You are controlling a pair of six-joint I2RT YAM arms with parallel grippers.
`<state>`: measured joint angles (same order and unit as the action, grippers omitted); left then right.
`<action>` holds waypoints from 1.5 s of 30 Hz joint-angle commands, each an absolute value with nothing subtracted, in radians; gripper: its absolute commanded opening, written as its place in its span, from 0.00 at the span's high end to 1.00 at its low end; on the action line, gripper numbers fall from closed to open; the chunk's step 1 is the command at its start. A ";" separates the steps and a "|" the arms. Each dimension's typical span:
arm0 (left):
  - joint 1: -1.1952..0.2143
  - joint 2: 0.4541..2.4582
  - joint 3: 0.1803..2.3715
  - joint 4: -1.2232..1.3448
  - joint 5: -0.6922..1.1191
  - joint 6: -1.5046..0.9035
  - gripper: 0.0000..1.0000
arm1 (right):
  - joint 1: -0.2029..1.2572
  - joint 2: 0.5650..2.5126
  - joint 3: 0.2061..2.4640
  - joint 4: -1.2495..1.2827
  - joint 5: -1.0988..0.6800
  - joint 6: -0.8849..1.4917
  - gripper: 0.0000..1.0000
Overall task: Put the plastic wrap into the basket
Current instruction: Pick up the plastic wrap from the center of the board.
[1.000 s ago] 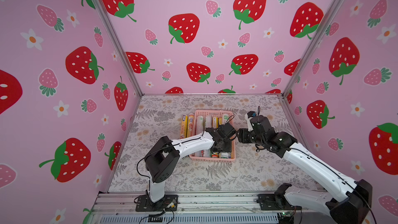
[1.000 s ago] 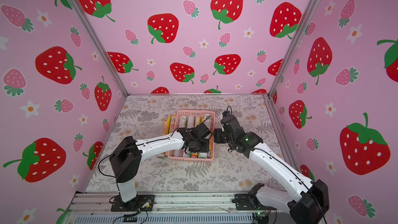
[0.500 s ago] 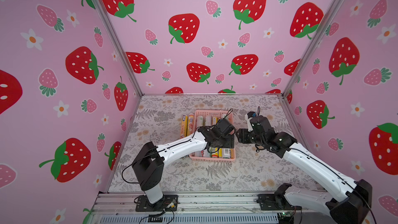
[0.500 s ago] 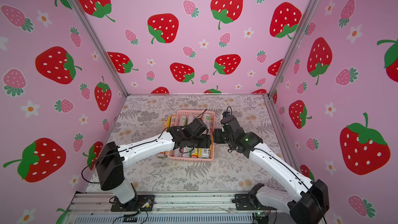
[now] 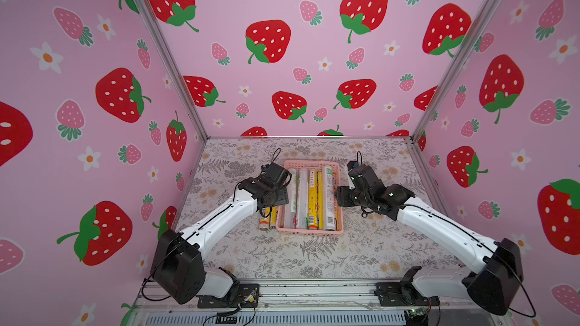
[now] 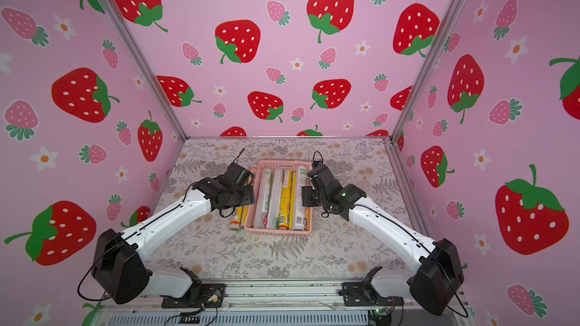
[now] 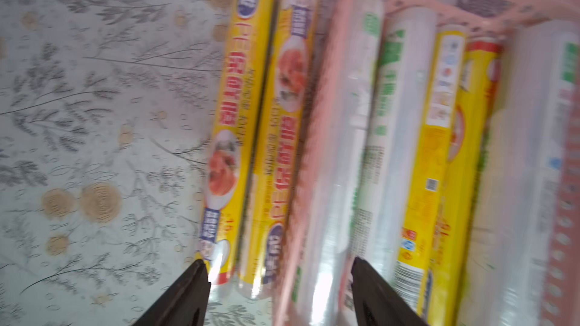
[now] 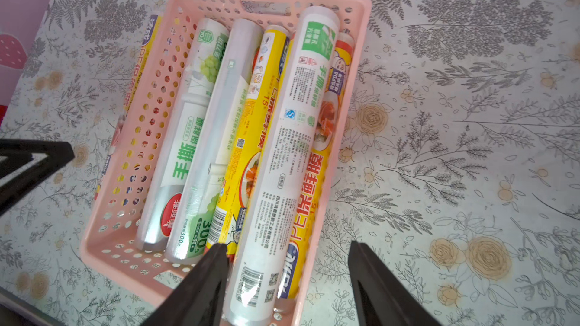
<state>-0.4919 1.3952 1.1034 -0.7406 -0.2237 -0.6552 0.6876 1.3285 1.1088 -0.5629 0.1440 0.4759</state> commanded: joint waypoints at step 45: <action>-0.222 1.726 0.959 -0.506 -0.184 -0.555 0.51 | 0.727 1.363 1.184 -0.599 0.215 0.434 0.34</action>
